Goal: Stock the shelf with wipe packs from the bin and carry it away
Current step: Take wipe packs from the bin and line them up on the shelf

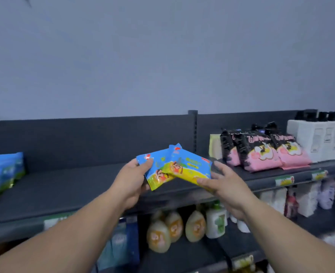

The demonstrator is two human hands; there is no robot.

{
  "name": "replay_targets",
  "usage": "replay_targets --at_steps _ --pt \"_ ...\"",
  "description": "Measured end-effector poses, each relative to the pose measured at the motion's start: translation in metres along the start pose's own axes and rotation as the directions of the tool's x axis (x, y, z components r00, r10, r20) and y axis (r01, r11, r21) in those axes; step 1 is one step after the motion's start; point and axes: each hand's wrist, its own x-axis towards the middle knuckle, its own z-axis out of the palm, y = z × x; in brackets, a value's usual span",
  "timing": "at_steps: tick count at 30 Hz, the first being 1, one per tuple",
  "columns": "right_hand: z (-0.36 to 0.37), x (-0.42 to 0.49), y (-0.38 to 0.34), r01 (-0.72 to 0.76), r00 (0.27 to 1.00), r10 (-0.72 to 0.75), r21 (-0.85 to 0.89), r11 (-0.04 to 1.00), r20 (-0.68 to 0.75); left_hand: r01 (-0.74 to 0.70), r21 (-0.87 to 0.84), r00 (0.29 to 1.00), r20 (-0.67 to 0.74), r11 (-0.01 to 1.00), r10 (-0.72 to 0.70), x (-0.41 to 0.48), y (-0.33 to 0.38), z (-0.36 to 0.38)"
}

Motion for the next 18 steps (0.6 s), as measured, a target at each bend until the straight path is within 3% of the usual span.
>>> replay_targets --at_steps 6,11,18 --pt "0.135 0.058 -0.002 -0.145 0.933 0.138 -0.004 0.989 0.332 0.04 0.049 0.999 -0.013 0.998 -0.04 0.044 0.042 -0.122" --pt "0.242 0.098 0.0 -0.162 0.897 0.183 -0.085 0.983 0.401 0.069 0.074 0.995 -0.076 0.995 -0.064 0.076 0.072 -0.217" --pt "0.349 0.149 0.023 -0.131 0.918 0.219 -0.269 0.954 0.331 0.166 0.25 0.969 -0.222 0.954 -0.11 0.121 0.089 -0.306"
